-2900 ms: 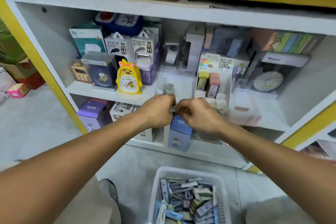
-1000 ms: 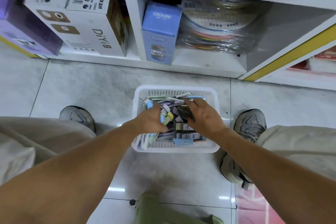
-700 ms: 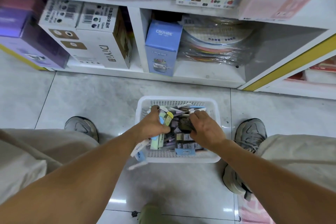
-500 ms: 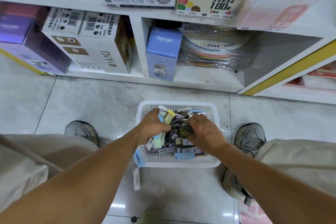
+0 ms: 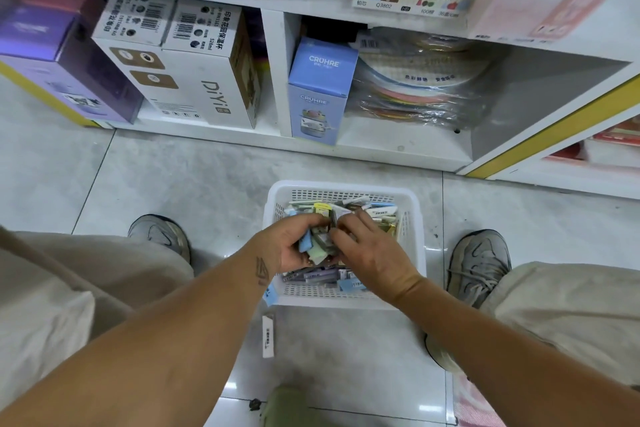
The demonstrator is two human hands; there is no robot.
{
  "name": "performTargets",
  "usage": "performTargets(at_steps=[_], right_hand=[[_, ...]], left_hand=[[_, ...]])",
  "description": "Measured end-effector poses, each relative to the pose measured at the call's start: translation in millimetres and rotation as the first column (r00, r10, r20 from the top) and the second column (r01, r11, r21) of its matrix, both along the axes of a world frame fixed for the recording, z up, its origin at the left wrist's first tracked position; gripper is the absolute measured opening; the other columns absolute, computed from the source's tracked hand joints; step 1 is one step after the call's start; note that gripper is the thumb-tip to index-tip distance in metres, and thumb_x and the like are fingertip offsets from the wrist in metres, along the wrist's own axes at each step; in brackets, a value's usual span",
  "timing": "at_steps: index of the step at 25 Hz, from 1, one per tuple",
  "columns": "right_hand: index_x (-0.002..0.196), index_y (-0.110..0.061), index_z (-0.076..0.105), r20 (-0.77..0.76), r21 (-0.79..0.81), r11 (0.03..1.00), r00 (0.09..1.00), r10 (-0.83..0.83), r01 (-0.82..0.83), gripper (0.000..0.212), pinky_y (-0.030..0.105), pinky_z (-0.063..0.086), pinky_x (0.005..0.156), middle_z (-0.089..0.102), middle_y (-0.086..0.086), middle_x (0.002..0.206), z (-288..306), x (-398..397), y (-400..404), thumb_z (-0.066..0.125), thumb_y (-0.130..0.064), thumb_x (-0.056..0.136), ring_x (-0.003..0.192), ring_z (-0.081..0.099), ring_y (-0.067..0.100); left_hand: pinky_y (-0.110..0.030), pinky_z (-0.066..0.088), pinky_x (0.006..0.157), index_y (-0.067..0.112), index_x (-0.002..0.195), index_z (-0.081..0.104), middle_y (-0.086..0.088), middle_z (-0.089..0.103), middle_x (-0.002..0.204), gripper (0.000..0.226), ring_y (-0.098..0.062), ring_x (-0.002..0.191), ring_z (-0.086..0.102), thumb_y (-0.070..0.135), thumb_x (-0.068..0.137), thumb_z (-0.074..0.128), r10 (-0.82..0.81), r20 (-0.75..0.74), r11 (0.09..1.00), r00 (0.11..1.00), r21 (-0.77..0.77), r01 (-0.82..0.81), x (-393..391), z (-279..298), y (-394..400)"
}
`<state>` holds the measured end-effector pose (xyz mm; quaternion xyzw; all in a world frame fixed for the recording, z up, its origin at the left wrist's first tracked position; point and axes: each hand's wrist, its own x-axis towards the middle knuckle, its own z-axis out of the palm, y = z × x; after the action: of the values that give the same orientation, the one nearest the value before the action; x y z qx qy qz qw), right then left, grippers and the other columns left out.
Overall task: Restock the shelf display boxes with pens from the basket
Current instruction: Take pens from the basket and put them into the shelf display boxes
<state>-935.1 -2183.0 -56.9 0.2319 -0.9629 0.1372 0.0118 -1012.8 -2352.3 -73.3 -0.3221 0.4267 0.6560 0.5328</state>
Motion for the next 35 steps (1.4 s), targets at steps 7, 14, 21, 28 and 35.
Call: performTargets(at_steps=[7, 14, 21, 28, 35], right_hand=[[0.127, 0.004, 0.056, 0.122, -0.119, 0.992, 0.991, 0.052, -0.038, 0.047, 0.043, 0.052, 0.098, 0.053, 0.023, 0.124, -1, 12, -2, 0.060, 0.009, 0.080, 0.111, 0.055, 0.036], [0.133, 0.003, 0.054, 0.336, -0.241, 0.943, 0.931, -0.141, 0.230, 0.060, 0.041, 0.052, 0.101, 0.045, 0.018, 0.136, -9, 14, -12, 0.061, 0.016, 0.074, 0.112, 0.059, 0.035], [0.123, -0.009, 0.066, 0.447, -0.025, 0.976, 0.876, -0.181, 0.214, 0.045, 0.039, 0.050, 0.100, 0.057, 0.003, 0.128, -17, 10, -12, 0.063, 0.002, 0.079, 0.112, 0.058, 0.025], [0.098, -0.008, 0.069, 0.276, -0.015, 0.997, 0.959, -0.066, 0.073, 0.019, 0.040, 0.052, 0.059, 0.066, 0.010, 0.092, -1, 23, -46, 0.059, -0.006, 0.081, 0.079, 0.063, 0.035], [0.119, -0.006, 0.060, 0.552, 0.093, 0.977, 0.827, 0.110, -0.192, 0.025, 0.033, 0.041, 0.066, 0.067, 0.019, 0.106, -29, 67, -130, 0.052, -0.015, 0.098, 0.092, 0.066, 0.037]], left_hand=[[-0.050, 0.059, 0.078, -0.001, 0.102, 0.075, -0.023, 0.072, 0.103, 0.029, -0.036, 0.089, 0.072, 0.008, 0.075, 0.077, 0.025, -0.027, 0.999, 0.999, 0.035, -0.024, 20, -3, -9], [-0.058, 0.057, 0.081, -0.002, 0.109, 0.070, -0.026, 0.071, 0.105, 0.043, -0.042, 0.094, 0.071, -0.017, 0.069, 0.069, 0.102, -0.152, 0.985, 0.983, -0.123, -0.121, 15, -4, -13], [-0.051, 0.060, 0.072, -0.001, 0.105, 0.070, -0.023, 0.074, 0.097, 0.043, -0.039, 0.086, 0.073, -0.020, 0.066, 0.071, -0.031, -0.204, 0.980, 0.978, -0.200, -0.010, 10, 10, -22], [-0.045, 0.060, 0.062, -0.003, 0.099, 0.070, -0.024, 0.074, 0.095, 0.039, -0.038, 0.084, 0.074, -0.023, 0.067, 0.068, -0.175, -0.350, 0.959, 0.920, -0.272, 0.079, 8, 49, -83], [-0.055, 0.060, 0.064, -0.005, 0.092, 0.068, -0.022, 0.073, 0.084, 0.037, -0.035, 0.071, 0.073, -0.025, 0.062, 0.072, -0.107, -0.306, 0.851, 0.946, -0.521, -0.072, 68, 37, -147]])
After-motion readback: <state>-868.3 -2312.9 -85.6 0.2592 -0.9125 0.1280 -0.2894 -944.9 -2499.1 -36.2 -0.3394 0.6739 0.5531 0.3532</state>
